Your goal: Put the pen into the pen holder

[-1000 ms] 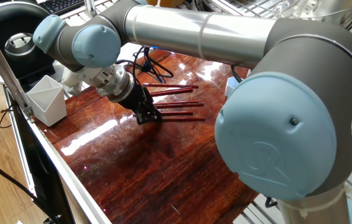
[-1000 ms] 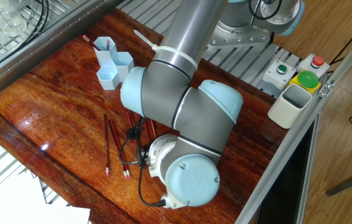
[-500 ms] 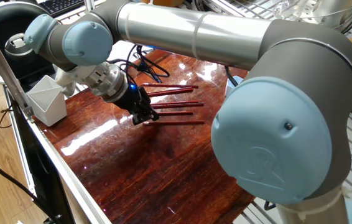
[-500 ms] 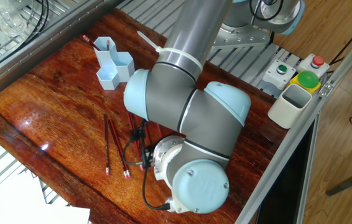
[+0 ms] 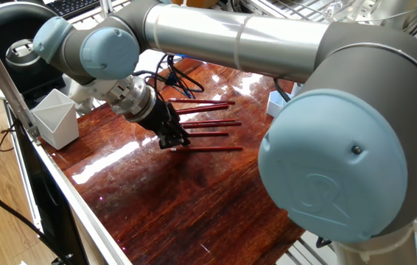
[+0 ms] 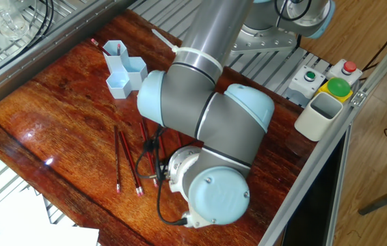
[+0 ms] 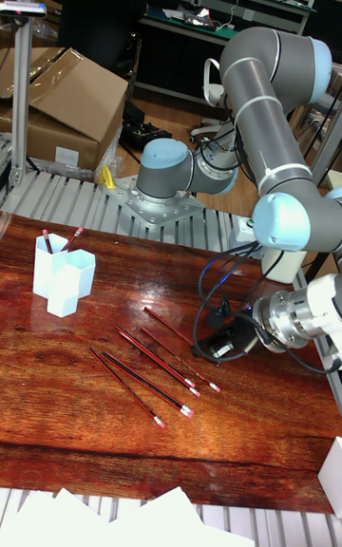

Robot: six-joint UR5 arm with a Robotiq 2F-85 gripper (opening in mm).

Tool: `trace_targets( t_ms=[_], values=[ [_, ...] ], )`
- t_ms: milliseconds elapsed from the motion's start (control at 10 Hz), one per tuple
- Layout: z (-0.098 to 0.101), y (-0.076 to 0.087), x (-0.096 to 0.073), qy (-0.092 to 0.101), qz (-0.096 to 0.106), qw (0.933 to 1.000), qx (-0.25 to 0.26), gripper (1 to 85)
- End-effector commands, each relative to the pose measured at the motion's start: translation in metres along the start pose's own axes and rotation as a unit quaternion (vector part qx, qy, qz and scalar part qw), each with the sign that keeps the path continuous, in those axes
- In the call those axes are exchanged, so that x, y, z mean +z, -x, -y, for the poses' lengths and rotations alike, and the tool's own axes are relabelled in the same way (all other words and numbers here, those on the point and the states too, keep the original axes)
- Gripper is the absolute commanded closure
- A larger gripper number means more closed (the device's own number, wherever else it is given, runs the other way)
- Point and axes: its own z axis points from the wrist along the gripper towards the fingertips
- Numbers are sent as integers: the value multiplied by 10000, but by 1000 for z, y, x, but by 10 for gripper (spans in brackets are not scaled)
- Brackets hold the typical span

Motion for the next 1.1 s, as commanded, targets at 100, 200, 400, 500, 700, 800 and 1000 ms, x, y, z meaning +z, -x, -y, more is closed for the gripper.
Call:
trace_targets(
  t_ms=[100, 200, 400, 500, 700, 800, 1000],
  values=[
    [-19, -5, 11, 274, 127, 9993, -237, 547],
    [-19, -10, 10, 251, 91, 9993, -245, 540],
    [-27, -11, 10, 249, 75, 9993, -256, 530],
    [-30, -9, 12, 216, 78, 9995, -235, 533],
    [-27, -5, 15, 69, 76, 9997, -239, 543],
    [-25, -1, 18, 9, 96, 9996, -257, 543],
    [-22, -1, 19, -43, 85, 9996, -268, 543]
  ],
)
